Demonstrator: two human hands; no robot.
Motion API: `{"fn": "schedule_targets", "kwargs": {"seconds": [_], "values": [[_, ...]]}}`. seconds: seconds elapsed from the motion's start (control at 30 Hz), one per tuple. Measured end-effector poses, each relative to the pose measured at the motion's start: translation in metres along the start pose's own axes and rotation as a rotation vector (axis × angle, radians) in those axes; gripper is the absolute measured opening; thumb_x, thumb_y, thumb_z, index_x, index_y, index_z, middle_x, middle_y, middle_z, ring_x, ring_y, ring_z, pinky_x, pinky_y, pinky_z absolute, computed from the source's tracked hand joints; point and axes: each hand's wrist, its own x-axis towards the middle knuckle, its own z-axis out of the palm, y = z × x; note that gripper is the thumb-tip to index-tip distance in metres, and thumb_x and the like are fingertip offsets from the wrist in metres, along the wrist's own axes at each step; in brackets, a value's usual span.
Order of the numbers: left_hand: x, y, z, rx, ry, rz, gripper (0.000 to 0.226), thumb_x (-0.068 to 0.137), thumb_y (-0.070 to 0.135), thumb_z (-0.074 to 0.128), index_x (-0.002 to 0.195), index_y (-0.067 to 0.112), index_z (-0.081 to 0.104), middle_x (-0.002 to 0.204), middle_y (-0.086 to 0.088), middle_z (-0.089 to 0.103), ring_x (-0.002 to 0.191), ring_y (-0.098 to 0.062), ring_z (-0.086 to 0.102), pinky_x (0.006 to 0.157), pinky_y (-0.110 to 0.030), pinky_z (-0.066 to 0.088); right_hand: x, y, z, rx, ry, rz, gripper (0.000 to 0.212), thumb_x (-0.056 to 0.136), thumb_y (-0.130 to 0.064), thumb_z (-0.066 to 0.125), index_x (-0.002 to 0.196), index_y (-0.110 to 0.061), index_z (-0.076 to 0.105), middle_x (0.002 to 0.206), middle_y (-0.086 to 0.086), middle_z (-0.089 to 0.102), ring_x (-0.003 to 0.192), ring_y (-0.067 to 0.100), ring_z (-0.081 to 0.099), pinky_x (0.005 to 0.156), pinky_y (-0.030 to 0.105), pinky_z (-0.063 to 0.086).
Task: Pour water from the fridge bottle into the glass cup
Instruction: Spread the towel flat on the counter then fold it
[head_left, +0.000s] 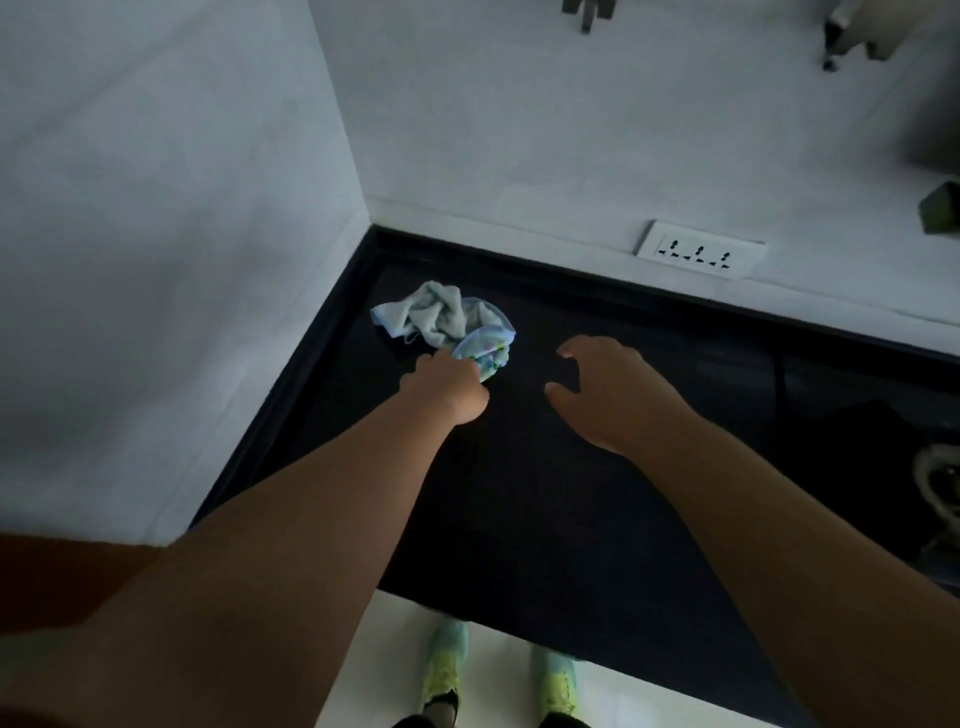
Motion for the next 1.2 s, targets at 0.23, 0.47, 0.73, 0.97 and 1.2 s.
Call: {"fn": "schedule_targets", "kwargs": {"seconds": [0.23,0.47,0.73,0.97,1.2], "values": [[0.085,-0.011,0.055,-0.016,-0.082,-0.13,0.09,0.078,0.055,0.058,0.16,0.024,0.036,0.163,-0.005,0.032,0.137,-0.032,0.045,0.091,-0.039,0.04,-0.001,0.0,0.006,0.007,-0.013,0.025,0.057,0.099,-0.044,0.06,0.15,-0.025,0.044,0.153,0.002,0.046,0.139,0.026,0.045,0.106,0.044,0.047],[0.043,-0.008,0.034,-0.055,0.066,0.049,0.04,0.1,0.037,0.062,0.132,0.012,0.062,0.123,-0.006,0.063,0.11,-0.025,0.064,0.093,-0.042,0.057,-0.001,0.002,0.011,0.02,-0.027,0.048,0.056,0.099,-0.043,0.06,0.15,-0.027,0.043,0.155,0.002,0.044,0.14,0.027,0.045,0.105,0.044,0.047],[-0.038,0.03,-0.066,-0.26,0.327,0.4,0.031,0.091,0.03,0.07,0.062,0.026,0.06,0.058,0.008,0.058,0.055,-0.004,0.055,0.052,-0.025,0.04,0.007,-0.004,0.007,0.181,-0.071,0.061,0.078,0.093,-0.036,0.072,0.158,-0.032,0.03,0.158,0.004,0.04,0.118,0.021,0.062,0.093,0.034,0.052],[-0.083,0.035,-0.108,-0.612,0.352,0.657,0.012,0.094,0.016,0.065,0.1,0.026,0.066,0.091,0.013,0.074,0.081,0.003,0.068,0.069,-0.009,0.05,0.01,-0.026,-0.02,0.371,0.112,0.045,0.017,0.099,-0.026,0.056,0.113,-0.018,0.062,0.099,0.0,0.071,0.08,0.013,0.063,0.063,0.022,0.046],[-0.073,0.017,-0.073,-0.323,-0.037,0.442,0.075,0.091,0.021,0.073,0.152,0.04,0.034,0.128,0.018,0.054,0.107,-0.006,0.058,0.082,-0.022,0.05,-0.018,-0.029,-0.06,0.533,0.276,0.063,0.015,0.098,-0.024,0.056,0.11,-0.016,0.061,0.095,0.001,0.07,0.082,0.017,0.066,0.067,0.031,0.053]]}}
